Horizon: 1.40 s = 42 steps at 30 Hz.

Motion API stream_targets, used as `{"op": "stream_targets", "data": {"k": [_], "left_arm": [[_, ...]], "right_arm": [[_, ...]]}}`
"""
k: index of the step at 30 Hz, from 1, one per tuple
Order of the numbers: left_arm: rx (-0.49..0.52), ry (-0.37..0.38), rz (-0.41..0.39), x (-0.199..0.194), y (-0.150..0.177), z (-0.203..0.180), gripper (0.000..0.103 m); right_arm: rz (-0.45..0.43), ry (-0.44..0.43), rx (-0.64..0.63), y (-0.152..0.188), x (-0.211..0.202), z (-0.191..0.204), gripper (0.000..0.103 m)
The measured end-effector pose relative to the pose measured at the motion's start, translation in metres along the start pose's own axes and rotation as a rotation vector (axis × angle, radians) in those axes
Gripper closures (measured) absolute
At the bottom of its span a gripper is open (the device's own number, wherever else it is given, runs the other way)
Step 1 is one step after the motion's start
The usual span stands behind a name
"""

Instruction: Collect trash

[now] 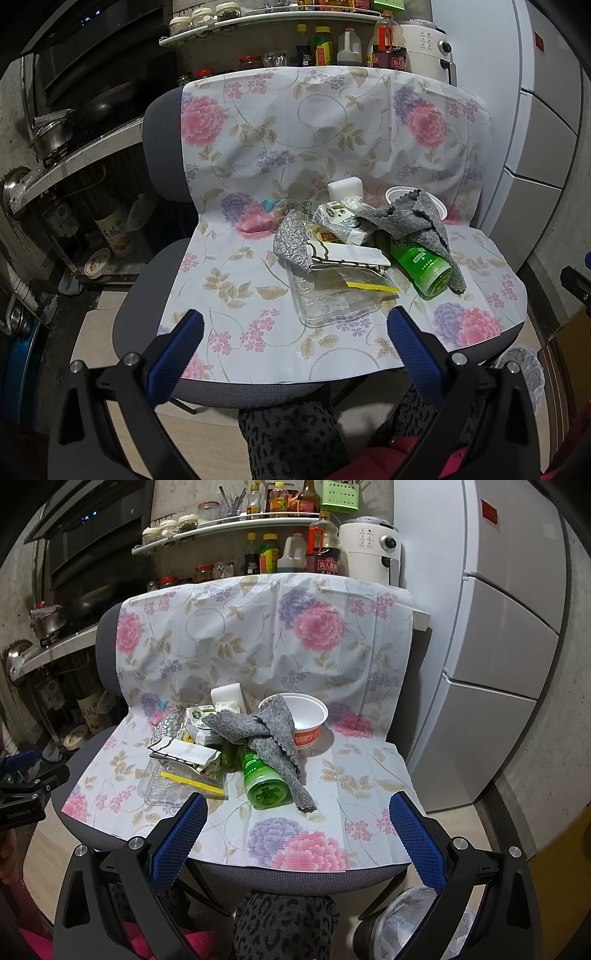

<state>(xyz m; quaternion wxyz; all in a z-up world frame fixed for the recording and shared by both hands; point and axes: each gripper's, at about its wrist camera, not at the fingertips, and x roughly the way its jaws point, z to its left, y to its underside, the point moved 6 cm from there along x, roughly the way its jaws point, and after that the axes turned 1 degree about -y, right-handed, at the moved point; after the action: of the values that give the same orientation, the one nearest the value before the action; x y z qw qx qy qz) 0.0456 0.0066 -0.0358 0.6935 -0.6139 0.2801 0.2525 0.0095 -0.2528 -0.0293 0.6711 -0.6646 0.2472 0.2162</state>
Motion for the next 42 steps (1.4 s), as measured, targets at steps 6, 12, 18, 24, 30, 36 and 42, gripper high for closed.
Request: {"op": "stream_targets", "data": {"k": [6,12,18,24,30,36,42], "left_arm": [[0.001,-0.002,-0.001,0.000,0.001,0.004,0.006],[0.001,-0.001,-0.001,-0.001,0.000,0.010,0.006],[0.002,-0.001,0.000,-0.001,-0.004,0.016,0.006],[-0.001,-0.002,-0.003,-0.001,0.002,0.006,0.006],[0.000,-0.002,-0.003,-0.001,0.001,0.007,0.006],[-0.002,-0.001,-0.003,-0.001,0.001,0.008,0.006],[-0.001,-0.001,-0.003,-0.001,0.001,0.007,0.006]], "right_arm": [[0.000,-0.001,-0.001,0.000,0.001,0.000,0.006],[0.001,0.001,-0.001,0.001,0.001,0.000,0.006],[0.002,0.000,-0.002,0.001,0.002,0.000,0.006],[0.002,0.001,-0.002,0.002,0.002,0.000,0.006],[0.003,0.002,-0.001,0.002,0.002,-0.002,0.006],[0.003,0.001,-0.002,0.002,0.002,-0.002,0.006],[0.005,0.002,-0.002,0.002,0.003,-0.002,0.006]]}}
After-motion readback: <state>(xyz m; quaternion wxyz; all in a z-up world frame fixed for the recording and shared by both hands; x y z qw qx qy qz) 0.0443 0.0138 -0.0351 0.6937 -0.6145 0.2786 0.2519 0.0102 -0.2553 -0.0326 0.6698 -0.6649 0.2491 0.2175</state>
